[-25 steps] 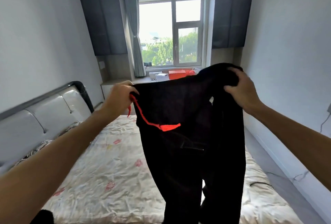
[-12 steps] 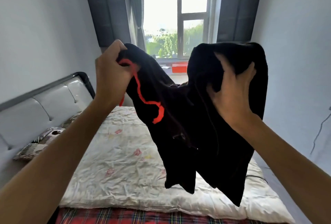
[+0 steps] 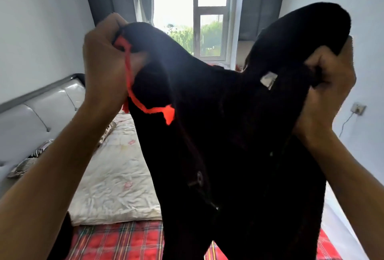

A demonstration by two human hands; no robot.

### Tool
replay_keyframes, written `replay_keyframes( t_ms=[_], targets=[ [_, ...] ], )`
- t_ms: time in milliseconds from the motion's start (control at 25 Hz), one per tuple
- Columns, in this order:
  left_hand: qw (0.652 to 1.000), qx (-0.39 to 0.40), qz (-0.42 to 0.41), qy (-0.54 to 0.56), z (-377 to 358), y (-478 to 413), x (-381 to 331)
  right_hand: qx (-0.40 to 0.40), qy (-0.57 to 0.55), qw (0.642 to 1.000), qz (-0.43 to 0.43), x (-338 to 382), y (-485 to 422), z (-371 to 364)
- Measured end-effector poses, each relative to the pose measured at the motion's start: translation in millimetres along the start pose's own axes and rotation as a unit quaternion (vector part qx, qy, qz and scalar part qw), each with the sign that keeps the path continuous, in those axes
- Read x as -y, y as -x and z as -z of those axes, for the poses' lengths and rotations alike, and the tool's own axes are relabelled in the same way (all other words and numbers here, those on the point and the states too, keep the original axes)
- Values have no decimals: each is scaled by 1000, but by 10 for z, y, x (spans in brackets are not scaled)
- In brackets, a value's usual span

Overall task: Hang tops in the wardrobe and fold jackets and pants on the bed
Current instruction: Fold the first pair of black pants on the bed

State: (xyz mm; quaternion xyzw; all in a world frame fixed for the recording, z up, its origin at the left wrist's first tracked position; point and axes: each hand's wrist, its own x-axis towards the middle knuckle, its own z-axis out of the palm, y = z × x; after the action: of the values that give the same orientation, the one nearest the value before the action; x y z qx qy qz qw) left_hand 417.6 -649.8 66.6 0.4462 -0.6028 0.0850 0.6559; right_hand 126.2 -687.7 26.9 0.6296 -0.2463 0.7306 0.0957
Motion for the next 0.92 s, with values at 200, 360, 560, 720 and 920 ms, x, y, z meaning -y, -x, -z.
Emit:
replay_keyframes(
  t_ms=[200, 360, 560, 720, 920],
  targets=[
    [975, 82, 101, -179, -40, 175, 731, 231, 35, 958, -166, -842, 79, -67],
    [927, 236, 223, -188, -258, 672, 1500, 400, 75, 874, -265, -1598, 727, -42],
    [910, 209, 306, -189, -1022, 1070, 2672, 411, 106, 848, -319, -2807, 1517, -615],
    [788, 291, 430, -331, -2160, 1258, 3972, 407, 164, 803, -403, -4218, 2332, -1604],
    [688, 548, 398, -258, -2805, 3143, 4685, 612, 145, 601, -494, -4678, 4700, -1154]
  ],
)
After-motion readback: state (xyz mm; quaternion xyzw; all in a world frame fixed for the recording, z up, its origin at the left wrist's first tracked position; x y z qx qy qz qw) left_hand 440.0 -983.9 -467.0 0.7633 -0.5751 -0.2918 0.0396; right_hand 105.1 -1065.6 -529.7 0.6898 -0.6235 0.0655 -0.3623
